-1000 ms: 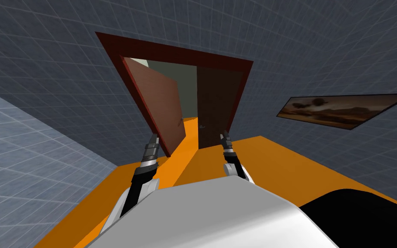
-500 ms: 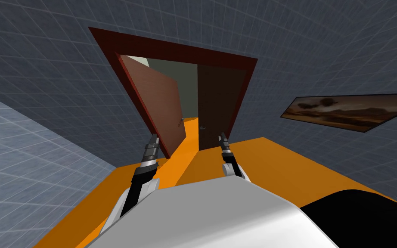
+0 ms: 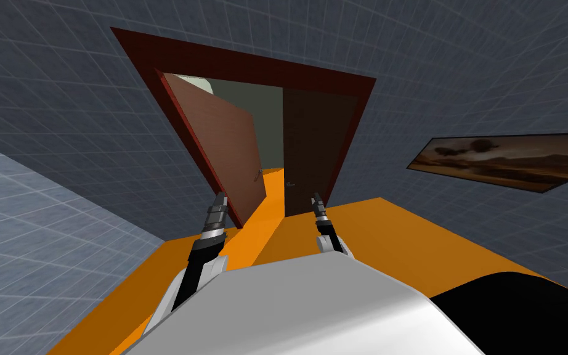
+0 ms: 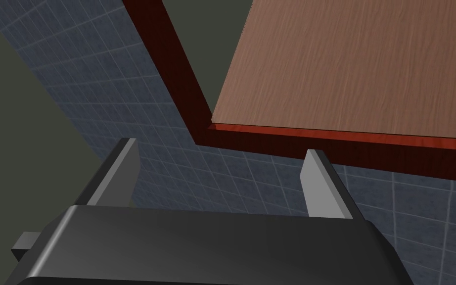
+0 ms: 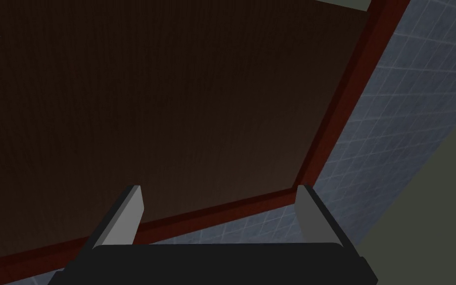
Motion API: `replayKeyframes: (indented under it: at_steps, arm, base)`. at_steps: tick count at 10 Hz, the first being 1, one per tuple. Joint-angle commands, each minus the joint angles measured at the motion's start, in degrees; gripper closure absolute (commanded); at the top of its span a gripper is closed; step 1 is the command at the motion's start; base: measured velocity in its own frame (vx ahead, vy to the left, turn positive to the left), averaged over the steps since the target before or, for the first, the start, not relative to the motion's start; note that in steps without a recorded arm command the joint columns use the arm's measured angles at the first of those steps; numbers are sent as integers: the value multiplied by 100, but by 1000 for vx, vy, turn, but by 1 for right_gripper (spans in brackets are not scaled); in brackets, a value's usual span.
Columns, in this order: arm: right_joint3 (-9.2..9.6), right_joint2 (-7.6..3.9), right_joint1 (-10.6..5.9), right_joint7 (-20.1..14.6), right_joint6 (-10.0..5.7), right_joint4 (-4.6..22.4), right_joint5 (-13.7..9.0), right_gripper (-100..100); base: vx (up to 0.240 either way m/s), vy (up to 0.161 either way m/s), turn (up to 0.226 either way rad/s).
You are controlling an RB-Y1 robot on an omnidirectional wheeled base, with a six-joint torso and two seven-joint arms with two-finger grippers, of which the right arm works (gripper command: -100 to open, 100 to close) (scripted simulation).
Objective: Push the door open
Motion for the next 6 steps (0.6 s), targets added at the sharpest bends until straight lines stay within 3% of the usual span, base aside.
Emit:
replayKeyframes:
  at_steps: [1, 6]
  arm:
    - [10, 15, -77, 0, -56, 251, 15, -100]
    - [24, 42, -343, -21, -234, 1107, 54, -100]
  base:
    - [73, -6, 21]
    - [101, -25, 27]
